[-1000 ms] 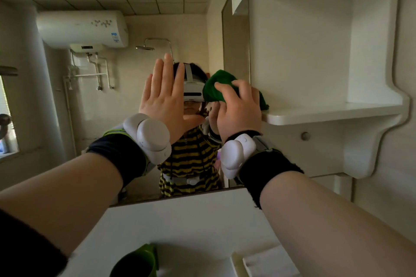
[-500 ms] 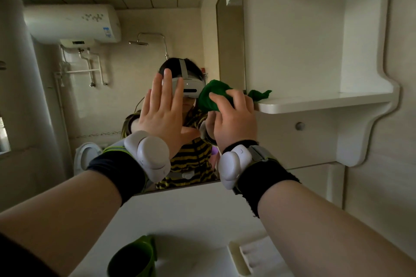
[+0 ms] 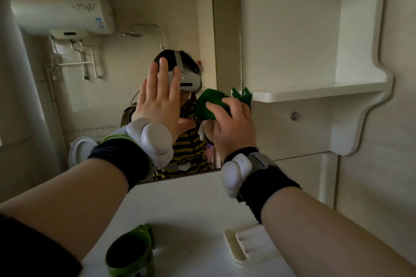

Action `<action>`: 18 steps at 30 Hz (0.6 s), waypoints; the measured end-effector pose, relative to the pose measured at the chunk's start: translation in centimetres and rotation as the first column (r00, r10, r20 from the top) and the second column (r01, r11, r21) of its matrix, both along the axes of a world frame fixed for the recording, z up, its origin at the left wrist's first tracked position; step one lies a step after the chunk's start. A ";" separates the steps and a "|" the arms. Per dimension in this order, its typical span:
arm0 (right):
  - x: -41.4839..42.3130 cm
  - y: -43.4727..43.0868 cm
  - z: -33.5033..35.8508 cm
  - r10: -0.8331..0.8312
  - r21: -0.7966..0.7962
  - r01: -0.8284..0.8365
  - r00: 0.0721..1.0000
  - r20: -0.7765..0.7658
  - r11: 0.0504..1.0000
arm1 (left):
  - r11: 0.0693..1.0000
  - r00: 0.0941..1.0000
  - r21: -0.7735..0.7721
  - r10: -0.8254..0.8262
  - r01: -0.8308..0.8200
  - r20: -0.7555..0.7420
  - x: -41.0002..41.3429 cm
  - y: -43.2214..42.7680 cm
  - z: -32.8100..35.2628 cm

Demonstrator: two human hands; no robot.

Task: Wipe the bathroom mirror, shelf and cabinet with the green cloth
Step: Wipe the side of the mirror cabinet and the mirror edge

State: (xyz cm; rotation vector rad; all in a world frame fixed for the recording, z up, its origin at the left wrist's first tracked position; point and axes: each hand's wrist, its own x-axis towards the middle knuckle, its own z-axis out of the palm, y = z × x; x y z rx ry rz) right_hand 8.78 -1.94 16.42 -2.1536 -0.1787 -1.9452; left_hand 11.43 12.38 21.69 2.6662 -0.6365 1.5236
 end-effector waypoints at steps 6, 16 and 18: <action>-0.5 -0.3 -3.4 -0.043 -0.024 0.041 0.995 -0.090 0.999 | 1.000 1.000 0.001 0.002 -0.002 -0.024 -0.2 -0.1 0.1; -1.1 -0.9 -2.7 -0.009 -0.084 -0.002 0.991 -0.135 0.996 | 0.999 0.999 -0.033 -0.001 -0.001 -0.054 -0.9 -0.6 0.2; -0.9 -1.3 -1.9 -0.015 -0.121 -0.002 0.990 -0.141 0.993 | 1.000 0.998 -0.030 -0.002 0.000 -0.058 -0.8 -0.6 0.2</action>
